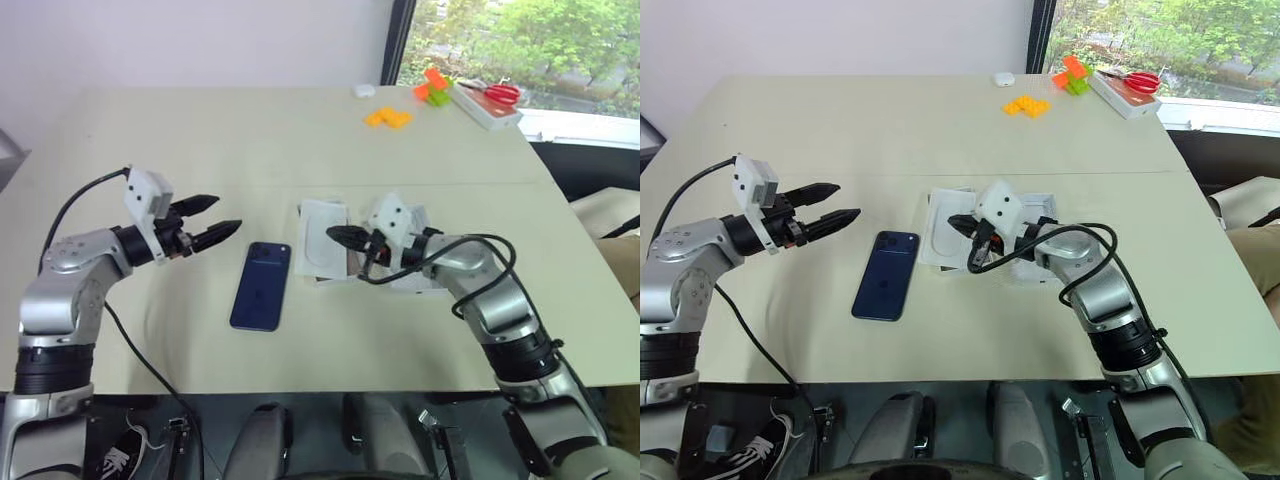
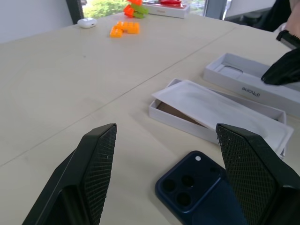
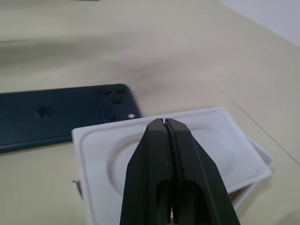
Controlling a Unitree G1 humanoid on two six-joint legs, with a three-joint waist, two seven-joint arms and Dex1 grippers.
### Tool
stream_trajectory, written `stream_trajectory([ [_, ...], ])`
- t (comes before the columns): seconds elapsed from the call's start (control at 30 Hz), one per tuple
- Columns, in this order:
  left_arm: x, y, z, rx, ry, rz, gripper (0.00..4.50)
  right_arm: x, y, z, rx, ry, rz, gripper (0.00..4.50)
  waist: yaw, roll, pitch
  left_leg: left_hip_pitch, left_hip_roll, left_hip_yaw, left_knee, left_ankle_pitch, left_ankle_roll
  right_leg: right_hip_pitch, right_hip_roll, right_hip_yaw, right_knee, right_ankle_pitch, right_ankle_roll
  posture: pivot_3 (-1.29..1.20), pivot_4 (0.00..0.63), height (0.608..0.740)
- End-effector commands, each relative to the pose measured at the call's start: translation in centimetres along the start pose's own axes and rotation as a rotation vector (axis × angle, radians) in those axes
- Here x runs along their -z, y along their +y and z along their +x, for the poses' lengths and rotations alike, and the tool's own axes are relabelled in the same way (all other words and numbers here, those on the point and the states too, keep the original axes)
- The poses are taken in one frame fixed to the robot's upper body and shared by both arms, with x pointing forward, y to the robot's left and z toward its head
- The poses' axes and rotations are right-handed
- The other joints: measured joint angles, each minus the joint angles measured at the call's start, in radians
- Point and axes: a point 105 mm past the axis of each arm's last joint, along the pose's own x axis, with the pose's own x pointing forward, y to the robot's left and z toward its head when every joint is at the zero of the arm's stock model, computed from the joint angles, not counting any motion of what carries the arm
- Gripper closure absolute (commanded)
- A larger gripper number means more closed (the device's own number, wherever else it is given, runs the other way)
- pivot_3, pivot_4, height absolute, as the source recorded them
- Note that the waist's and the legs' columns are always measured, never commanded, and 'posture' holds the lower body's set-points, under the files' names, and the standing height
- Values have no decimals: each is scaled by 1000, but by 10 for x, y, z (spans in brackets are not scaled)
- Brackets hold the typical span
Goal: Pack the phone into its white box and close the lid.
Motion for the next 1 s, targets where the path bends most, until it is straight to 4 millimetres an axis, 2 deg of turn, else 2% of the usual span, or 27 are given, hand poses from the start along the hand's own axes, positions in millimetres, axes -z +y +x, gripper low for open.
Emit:
stream_trajectory([
  [0.03,-10,-3,1,16,-29,47,911,-12,9,11,-51,25,-245,4417,-3,0,0,0,0,0,0,0,0,0,0,0,0,0,0,0,150,740],
  [0.2,-11,-3,1,8,-31,51,911,3,19,17,-127,108,-463,4417,0,0,0,0,0,0,0,0,0,0,1,0,1,0,0,0,150,740],
  [0.33,-8,-4,1,8,-23,50,911,14,18,15,-176,166,-625,4417,-1,0,0,0,0,0,0,0,0,0,1,0,0,0,0,0,150,740],
  [0.73,-11,-4,7,9,-43,52,911,27,0,0,-218,236,-766,4417,-1,0,0,1,0,0,0,0,0,0,1,0,1,0,0,0,150,740],
  [0.87,-10,-6,10,18,-51,36,911,31,-5,-1,-215,242,-814,4417,-1,0,0,1,0,0,0,0,0,0,1,0,1,0,0,0,150,740],
  [1.0,-8,-7,12,26,-52,25,911,27,-10,4,-181,214,-810,4417,-2,0,0,1,0,0,0,0,0,0,1,0,1,0,0,0,150,740],
])
